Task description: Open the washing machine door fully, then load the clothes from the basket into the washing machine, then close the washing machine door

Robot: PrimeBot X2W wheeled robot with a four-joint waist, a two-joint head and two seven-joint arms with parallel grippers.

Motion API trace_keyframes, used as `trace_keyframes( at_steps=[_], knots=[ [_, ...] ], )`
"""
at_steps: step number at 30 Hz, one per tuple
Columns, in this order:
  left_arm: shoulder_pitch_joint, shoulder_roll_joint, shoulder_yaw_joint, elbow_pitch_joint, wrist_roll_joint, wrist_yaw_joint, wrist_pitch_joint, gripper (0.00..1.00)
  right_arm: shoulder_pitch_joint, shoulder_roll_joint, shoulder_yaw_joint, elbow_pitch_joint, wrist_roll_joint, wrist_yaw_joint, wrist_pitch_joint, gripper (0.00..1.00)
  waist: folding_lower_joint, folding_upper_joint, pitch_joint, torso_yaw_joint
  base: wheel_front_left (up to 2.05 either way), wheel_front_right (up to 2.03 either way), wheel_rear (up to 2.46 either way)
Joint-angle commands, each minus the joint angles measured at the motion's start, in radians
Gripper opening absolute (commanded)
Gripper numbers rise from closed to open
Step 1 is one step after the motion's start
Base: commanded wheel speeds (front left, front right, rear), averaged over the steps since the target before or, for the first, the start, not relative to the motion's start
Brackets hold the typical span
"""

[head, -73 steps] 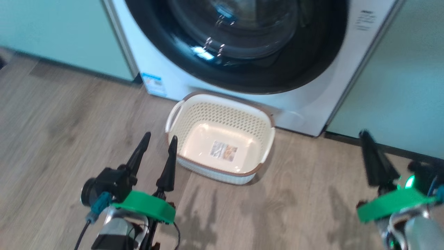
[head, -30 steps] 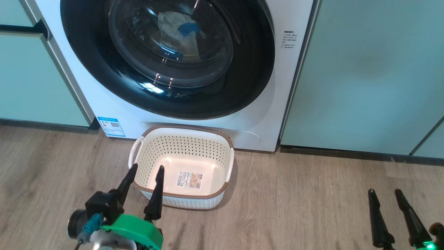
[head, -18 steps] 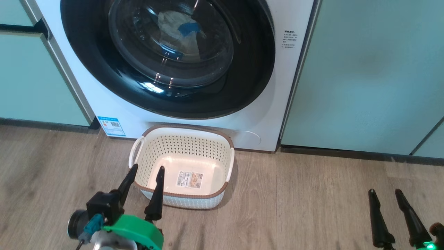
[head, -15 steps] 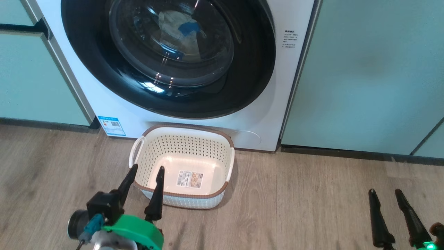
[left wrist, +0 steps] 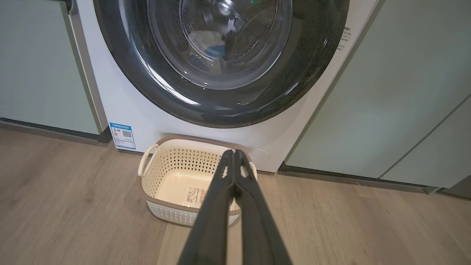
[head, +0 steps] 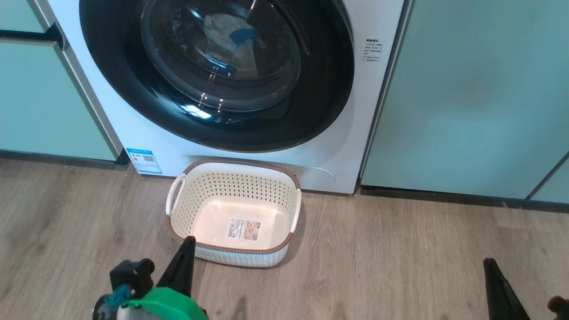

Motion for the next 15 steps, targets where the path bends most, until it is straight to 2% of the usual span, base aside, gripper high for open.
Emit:
trace_keyframes(
  at_steps=[1, 15],
  knots=[
    [-0.045, 0.003, 0.014, -0.026, -0.028, -0.006, 0.004, 0.00, -0.034, -0.015, 0.000, -0.026, 0.032, 0.000, 0.003, 0.00, 0.0000, -0.0001, 0.000, 0.000, 0.00, 0.00, 0.00],
    [-0.068, 0.000, 0.033, 0.003, -0.186, -0.025, 0.031, 0.00, -0.069, -0.024, 0.001, -0.001, 0.191, -0.001, 0.029, 0.00, 0.0000, -0.0001, 0.000, 0.003, 0.00, 0.00, 0.00]
  ],
)
